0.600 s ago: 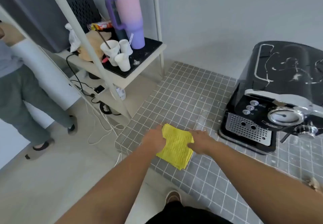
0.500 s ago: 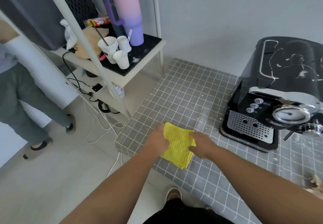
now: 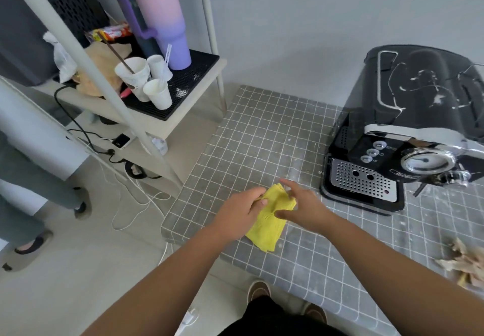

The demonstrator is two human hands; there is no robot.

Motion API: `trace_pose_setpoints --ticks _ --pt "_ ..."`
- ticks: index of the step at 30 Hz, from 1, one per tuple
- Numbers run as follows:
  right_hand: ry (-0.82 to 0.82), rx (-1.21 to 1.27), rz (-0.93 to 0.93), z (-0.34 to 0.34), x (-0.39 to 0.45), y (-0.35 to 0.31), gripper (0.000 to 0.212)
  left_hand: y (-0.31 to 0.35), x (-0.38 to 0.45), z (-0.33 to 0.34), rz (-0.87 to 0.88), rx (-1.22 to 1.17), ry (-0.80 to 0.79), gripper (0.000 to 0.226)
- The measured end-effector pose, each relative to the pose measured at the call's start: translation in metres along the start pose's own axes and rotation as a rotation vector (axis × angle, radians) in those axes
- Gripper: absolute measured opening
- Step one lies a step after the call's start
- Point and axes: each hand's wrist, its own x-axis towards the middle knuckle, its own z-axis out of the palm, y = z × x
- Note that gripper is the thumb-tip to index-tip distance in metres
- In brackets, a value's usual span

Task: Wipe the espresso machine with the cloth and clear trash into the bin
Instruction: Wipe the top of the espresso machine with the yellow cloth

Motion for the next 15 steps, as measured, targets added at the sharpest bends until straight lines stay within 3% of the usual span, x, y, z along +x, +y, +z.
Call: trace_pose_setpoints --ticks 3,5,15 --pt "0.023 0.036 -0.046 -0.023 -0.032 -0.004 0.024 0.018 0.004 -0.015 0.099 0.031 0.003 0.013" --pt "0.072 0.102 -0.028 -0.033 -0.06 -0.008 0.004 0.032 0.008 -0.024 0.164 0.039 0.026 0.017" --pt "0.855 0.328 -0.065 -0.113 -0.173 -0.04 0.013 0.155 0.045 -0.029 0.481 -0.095 0.225 0.02"
